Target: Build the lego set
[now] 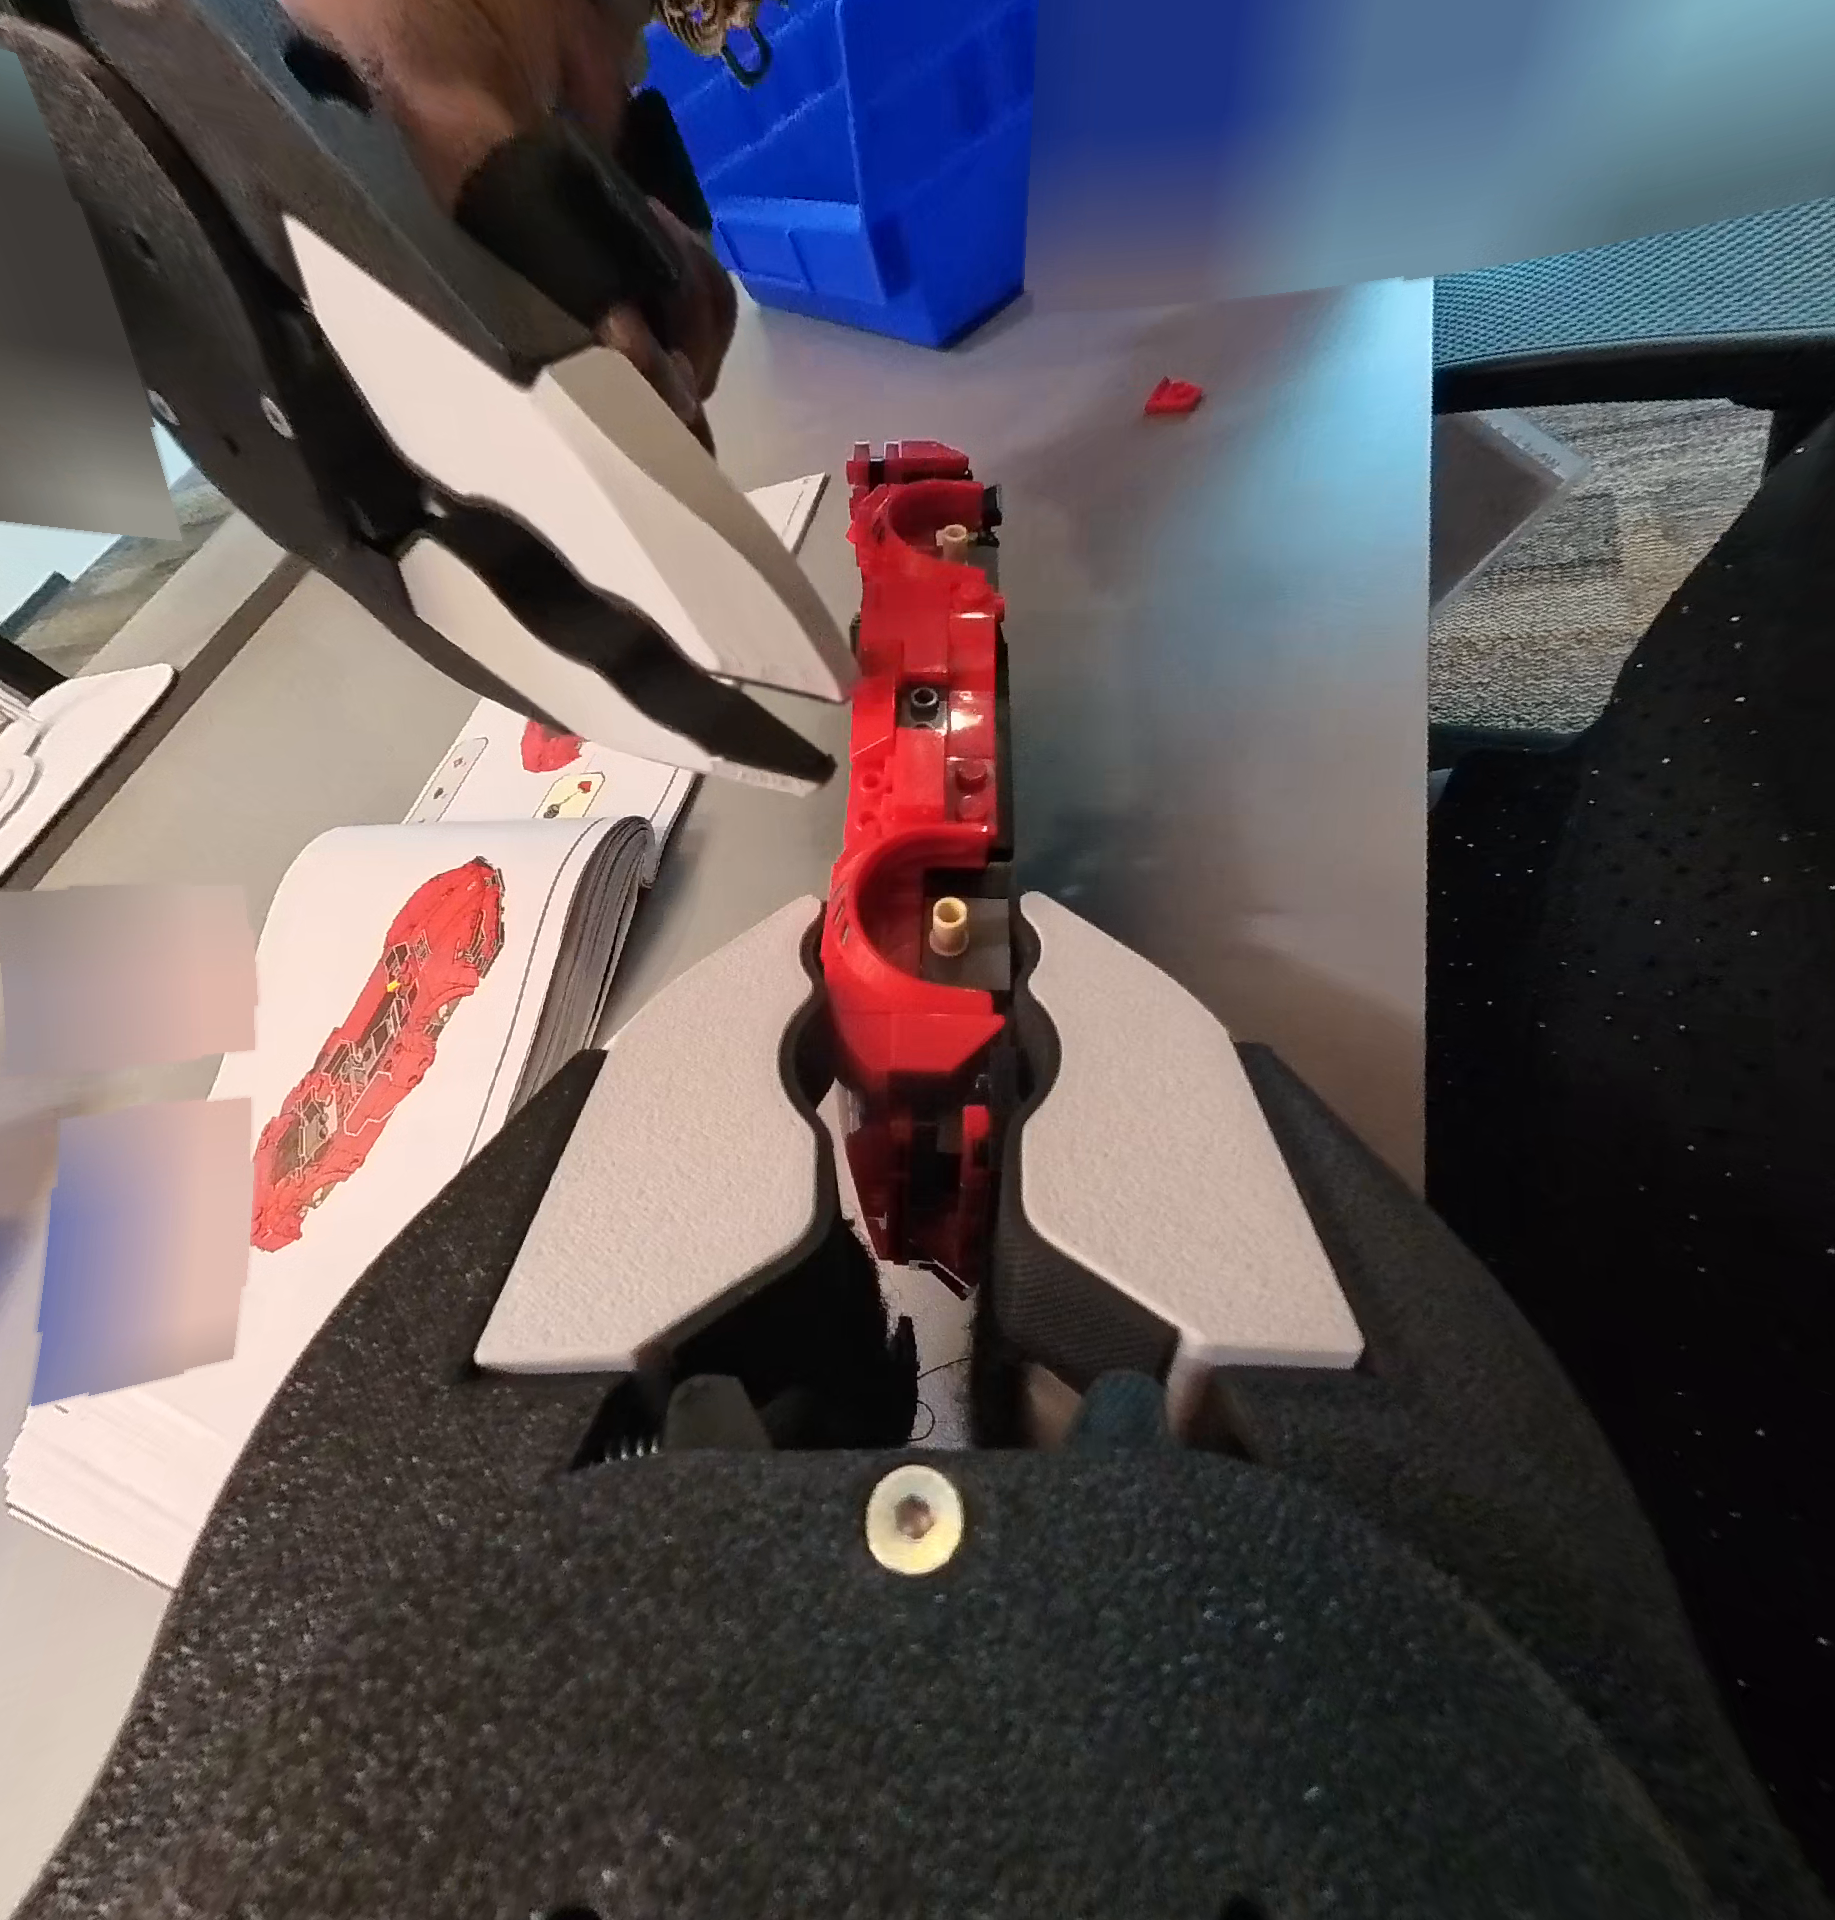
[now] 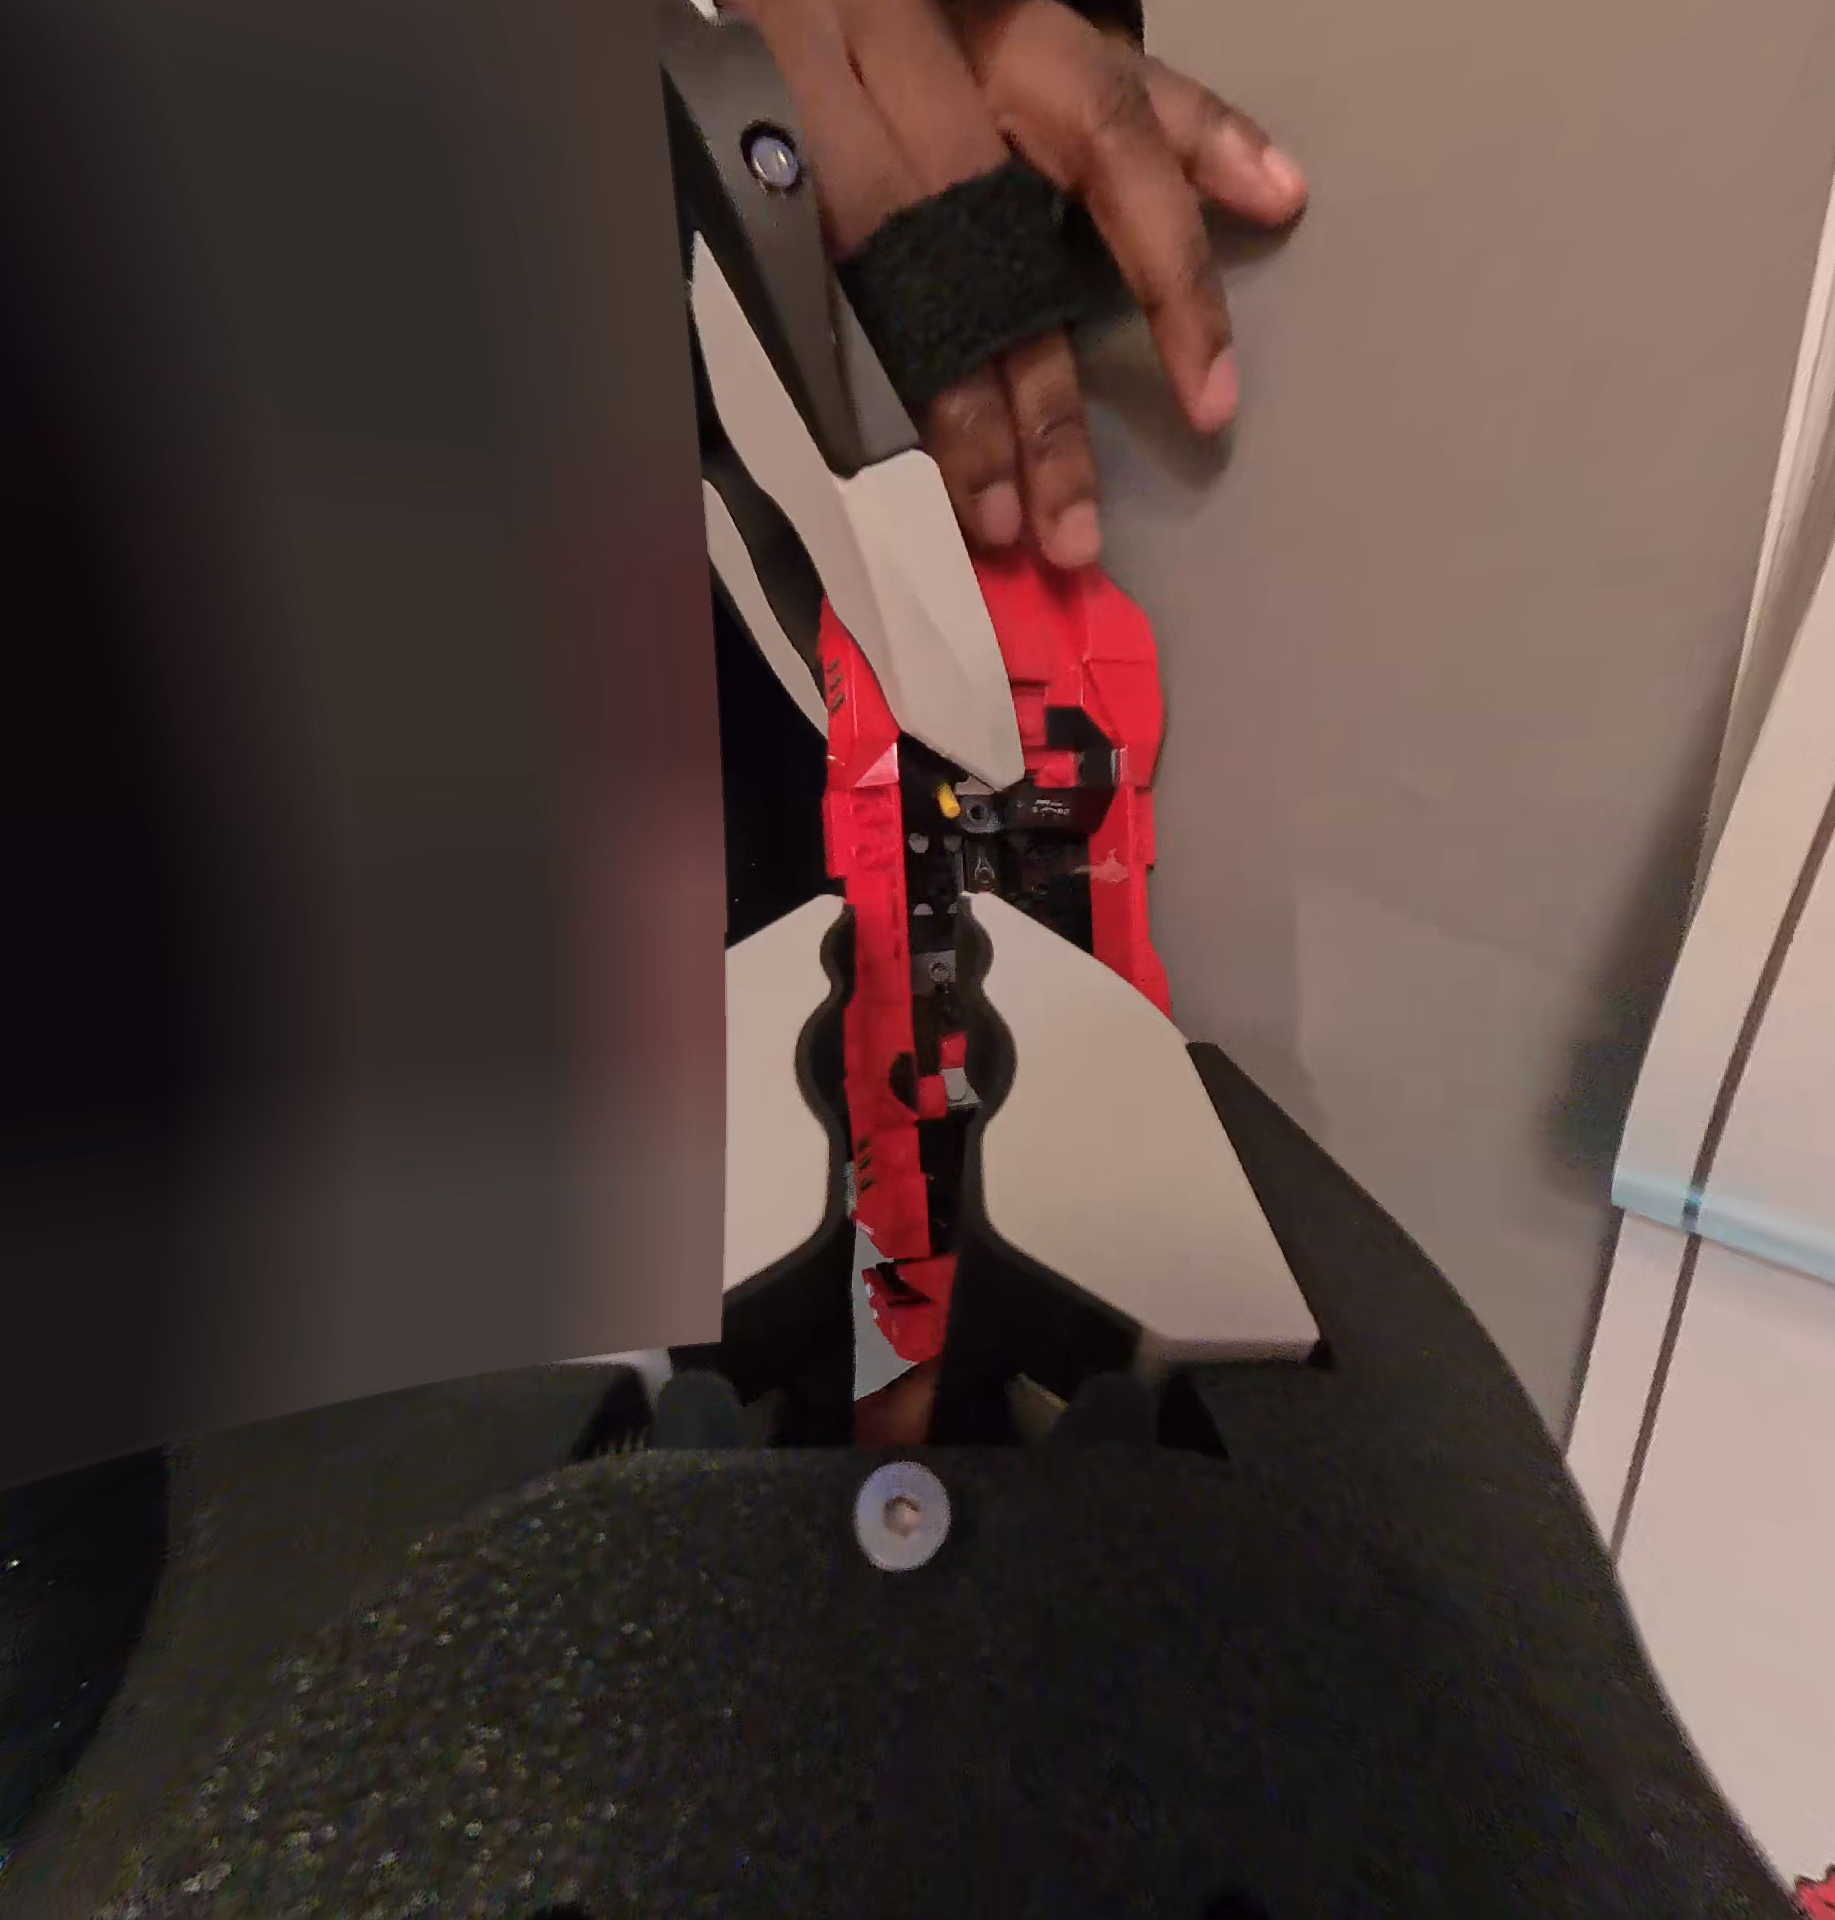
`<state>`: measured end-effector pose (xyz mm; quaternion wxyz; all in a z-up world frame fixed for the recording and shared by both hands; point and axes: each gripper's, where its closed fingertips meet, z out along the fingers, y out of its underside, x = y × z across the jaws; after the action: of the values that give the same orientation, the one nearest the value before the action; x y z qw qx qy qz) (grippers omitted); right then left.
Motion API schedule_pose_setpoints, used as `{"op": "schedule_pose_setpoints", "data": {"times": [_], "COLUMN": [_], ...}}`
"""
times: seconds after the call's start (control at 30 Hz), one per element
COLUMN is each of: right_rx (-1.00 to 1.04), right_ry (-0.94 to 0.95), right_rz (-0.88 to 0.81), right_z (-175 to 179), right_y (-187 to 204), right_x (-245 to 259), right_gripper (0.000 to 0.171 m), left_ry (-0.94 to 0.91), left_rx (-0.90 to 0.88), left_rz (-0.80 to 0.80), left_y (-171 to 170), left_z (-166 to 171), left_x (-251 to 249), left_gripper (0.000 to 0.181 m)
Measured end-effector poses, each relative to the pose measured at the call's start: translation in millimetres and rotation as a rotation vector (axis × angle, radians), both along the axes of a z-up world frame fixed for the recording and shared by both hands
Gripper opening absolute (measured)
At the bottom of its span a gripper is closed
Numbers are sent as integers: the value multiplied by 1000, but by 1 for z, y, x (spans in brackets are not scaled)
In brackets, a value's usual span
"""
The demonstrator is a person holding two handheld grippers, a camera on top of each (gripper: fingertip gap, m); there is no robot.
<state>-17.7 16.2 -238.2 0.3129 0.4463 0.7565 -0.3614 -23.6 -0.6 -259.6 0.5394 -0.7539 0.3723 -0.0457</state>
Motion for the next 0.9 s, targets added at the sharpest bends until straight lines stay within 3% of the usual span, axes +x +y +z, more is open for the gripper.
{"op": "schedule_pose_setpoints", "data": {"times": [0.9], "right_rx": [-149], "right_ry": [-164], "right_rz": [27], "right_z": [0], "right_y": [-3], "right_x": [9], "right_gripper": [7], "left_ry": [-1], "left_rx": [-2], "left_rz": [1], "left_y": [0], "left_z": [-1], "left_x": [0], "left_gripper": [30]}}
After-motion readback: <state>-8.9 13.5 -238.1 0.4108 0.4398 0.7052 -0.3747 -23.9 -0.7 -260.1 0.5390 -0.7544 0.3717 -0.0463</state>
